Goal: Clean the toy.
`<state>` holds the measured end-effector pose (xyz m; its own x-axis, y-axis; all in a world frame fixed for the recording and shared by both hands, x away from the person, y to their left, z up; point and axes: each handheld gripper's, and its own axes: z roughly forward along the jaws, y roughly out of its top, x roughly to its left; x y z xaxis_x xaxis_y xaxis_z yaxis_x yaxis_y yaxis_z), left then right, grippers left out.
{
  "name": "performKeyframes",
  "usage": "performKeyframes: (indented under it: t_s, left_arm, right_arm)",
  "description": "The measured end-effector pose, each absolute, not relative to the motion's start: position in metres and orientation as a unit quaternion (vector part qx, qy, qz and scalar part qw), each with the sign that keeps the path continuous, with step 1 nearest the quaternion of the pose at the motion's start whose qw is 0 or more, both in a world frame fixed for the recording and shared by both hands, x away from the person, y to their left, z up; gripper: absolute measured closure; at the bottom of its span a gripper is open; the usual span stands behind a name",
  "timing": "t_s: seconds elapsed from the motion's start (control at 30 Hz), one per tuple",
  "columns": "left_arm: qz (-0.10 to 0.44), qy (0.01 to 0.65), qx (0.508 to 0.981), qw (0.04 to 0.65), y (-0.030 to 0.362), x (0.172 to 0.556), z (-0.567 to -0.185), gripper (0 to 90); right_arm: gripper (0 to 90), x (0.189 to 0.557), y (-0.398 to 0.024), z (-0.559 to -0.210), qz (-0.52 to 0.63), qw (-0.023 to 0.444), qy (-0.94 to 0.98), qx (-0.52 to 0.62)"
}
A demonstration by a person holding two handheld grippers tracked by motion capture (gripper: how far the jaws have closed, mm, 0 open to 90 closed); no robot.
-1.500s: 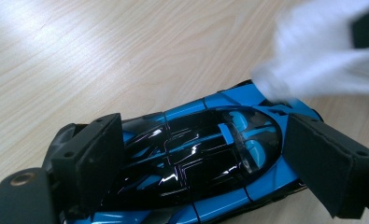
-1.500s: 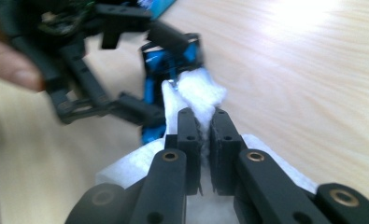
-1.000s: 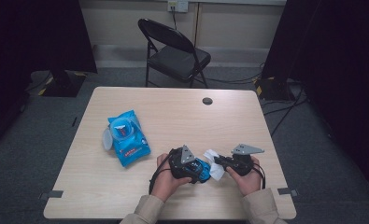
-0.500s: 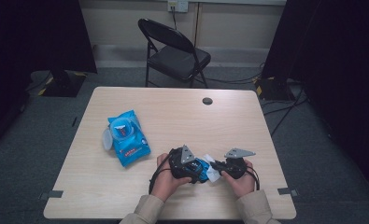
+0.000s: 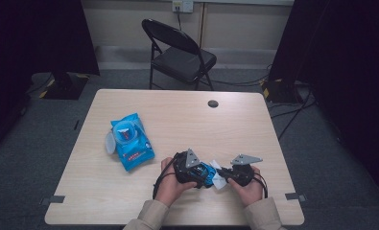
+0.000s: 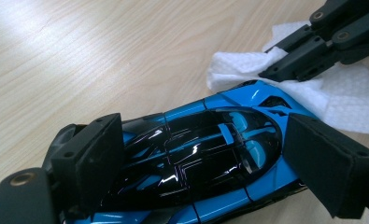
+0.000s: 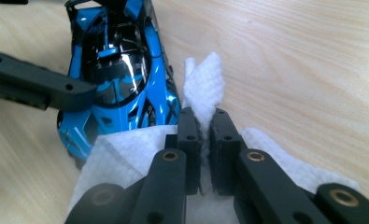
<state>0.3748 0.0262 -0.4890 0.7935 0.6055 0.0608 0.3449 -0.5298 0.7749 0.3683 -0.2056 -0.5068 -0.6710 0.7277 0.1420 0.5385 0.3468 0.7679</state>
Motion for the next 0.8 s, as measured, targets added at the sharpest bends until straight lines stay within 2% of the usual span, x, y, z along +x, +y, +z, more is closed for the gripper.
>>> performKeyframes:
  t_s: [0.8]
  left_arm:
    - [0.167,0.276,0.858,0.399,0.026,0.374,-0.490,12.5]
  right_arm:
    - [85.2,0.335,-0.205,-0.505,0.416,0.108,0.833,0.349]
